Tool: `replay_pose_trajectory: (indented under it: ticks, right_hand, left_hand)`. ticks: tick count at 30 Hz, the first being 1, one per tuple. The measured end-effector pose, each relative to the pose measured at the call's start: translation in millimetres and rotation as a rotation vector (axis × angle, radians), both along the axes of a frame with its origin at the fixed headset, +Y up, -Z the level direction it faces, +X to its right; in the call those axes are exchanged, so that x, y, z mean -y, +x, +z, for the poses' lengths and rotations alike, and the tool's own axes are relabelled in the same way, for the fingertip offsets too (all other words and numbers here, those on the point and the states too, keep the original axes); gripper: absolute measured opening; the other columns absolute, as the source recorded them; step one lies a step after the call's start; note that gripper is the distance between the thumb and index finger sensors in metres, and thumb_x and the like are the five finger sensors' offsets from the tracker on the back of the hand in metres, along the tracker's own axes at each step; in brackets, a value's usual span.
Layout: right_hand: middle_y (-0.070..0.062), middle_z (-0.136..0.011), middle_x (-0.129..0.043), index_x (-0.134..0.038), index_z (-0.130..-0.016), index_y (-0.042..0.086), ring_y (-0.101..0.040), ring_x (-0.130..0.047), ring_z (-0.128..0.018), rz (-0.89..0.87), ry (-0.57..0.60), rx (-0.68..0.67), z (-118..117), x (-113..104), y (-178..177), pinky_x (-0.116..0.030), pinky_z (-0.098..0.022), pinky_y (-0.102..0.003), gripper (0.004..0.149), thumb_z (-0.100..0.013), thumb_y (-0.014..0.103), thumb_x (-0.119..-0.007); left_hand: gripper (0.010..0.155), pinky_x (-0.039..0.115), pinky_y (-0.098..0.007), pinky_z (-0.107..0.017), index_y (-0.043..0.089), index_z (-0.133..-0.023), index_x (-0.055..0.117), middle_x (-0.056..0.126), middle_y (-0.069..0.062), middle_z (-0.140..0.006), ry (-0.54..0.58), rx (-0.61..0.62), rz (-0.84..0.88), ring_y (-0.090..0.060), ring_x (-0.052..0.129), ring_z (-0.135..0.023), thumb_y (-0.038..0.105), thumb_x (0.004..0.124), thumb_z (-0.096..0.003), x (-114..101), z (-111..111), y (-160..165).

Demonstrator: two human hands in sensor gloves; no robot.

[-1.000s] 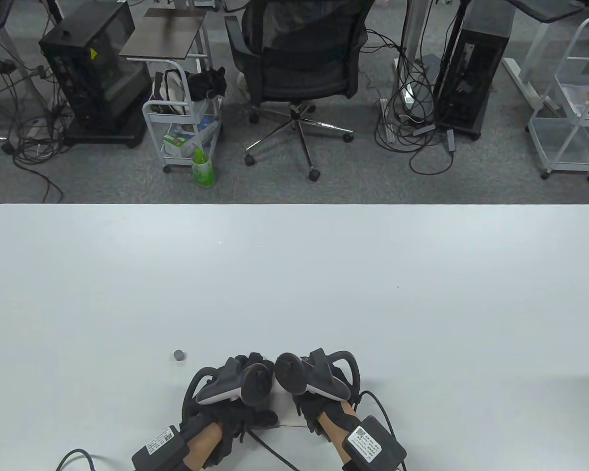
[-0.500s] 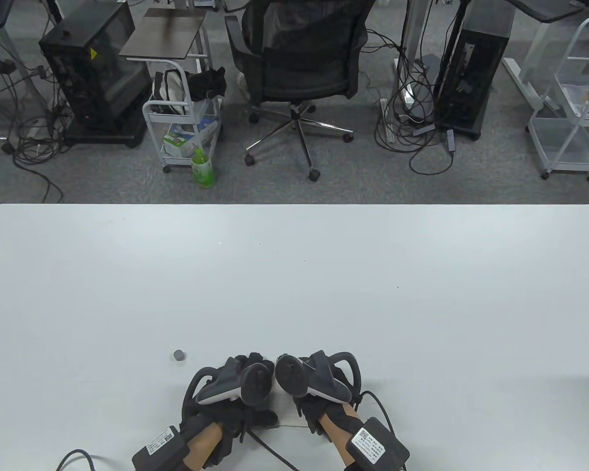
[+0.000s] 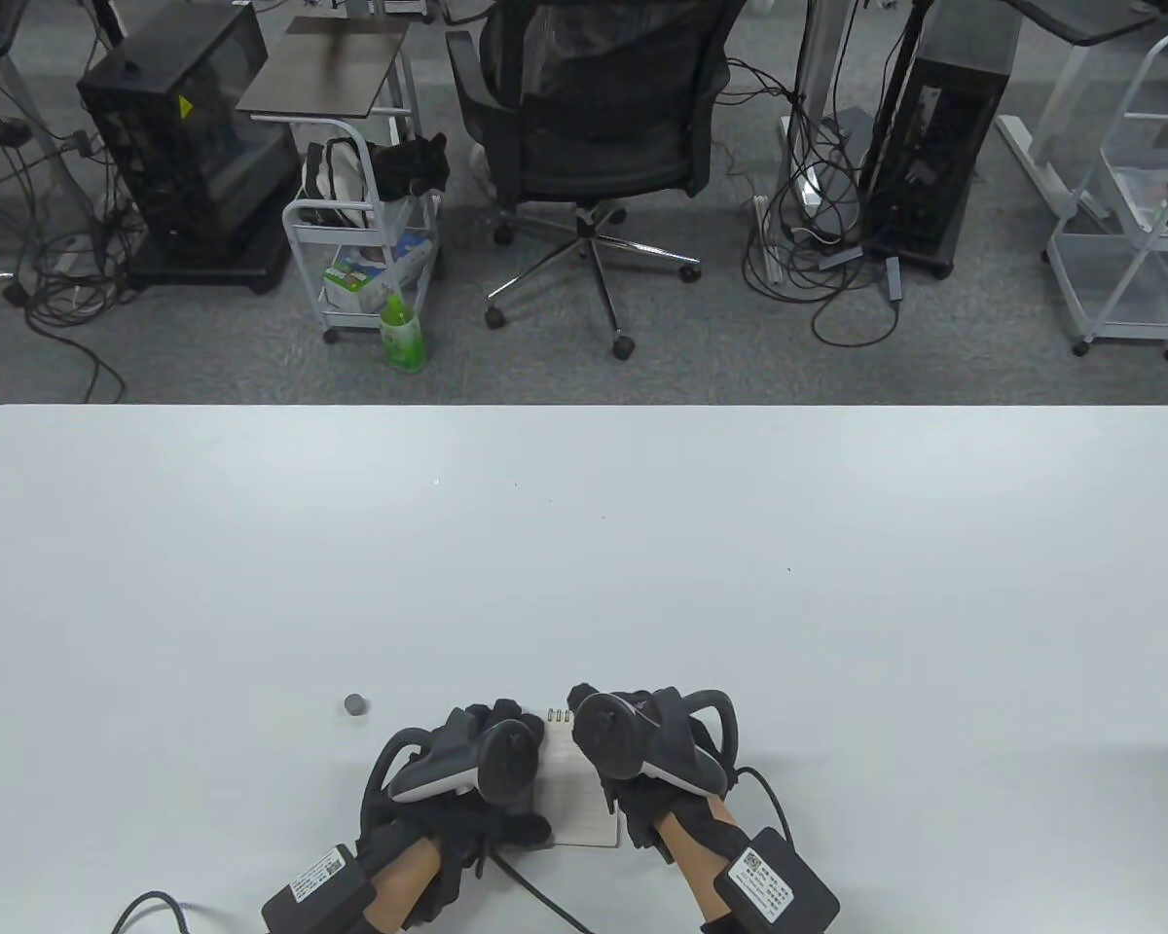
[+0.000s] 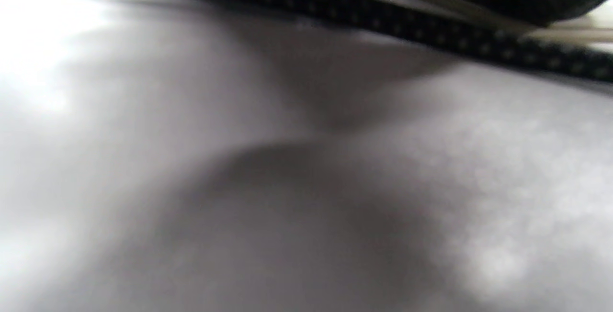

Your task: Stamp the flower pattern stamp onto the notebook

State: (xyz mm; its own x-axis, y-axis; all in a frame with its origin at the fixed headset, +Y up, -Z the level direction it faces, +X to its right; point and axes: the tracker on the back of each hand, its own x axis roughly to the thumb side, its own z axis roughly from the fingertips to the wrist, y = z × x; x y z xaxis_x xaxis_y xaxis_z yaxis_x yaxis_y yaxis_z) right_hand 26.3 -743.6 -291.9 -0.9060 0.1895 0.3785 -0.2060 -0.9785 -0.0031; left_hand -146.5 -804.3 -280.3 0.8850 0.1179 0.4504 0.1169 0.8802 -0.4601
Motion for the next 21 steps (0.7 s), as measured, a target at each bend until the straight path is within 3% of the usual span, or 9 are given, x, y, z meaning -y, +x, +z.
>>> replay_pose_trajectory:
  ticks: [21]
  right_hand:
    - [-0.014,-0.060,-0.100,-0.088,-0.081,0.019,-0.030,-0.109,-0.043,0.032,-0.038,-0.034,-1.9,7.8,6.4,-0.083,-0.047,-0.053,0.044,-0.039,0.033,-0.086]
  left_hand:
    - [0.101,0.031,-0.061,-0.070,0.017,-0.107,0.022,0.014,-0.014,-0.112,0.000,0.000,0.000,-0.043,0.020,-0.101,0.068,0.063,-0.0303,0.0,0.0,0.0]
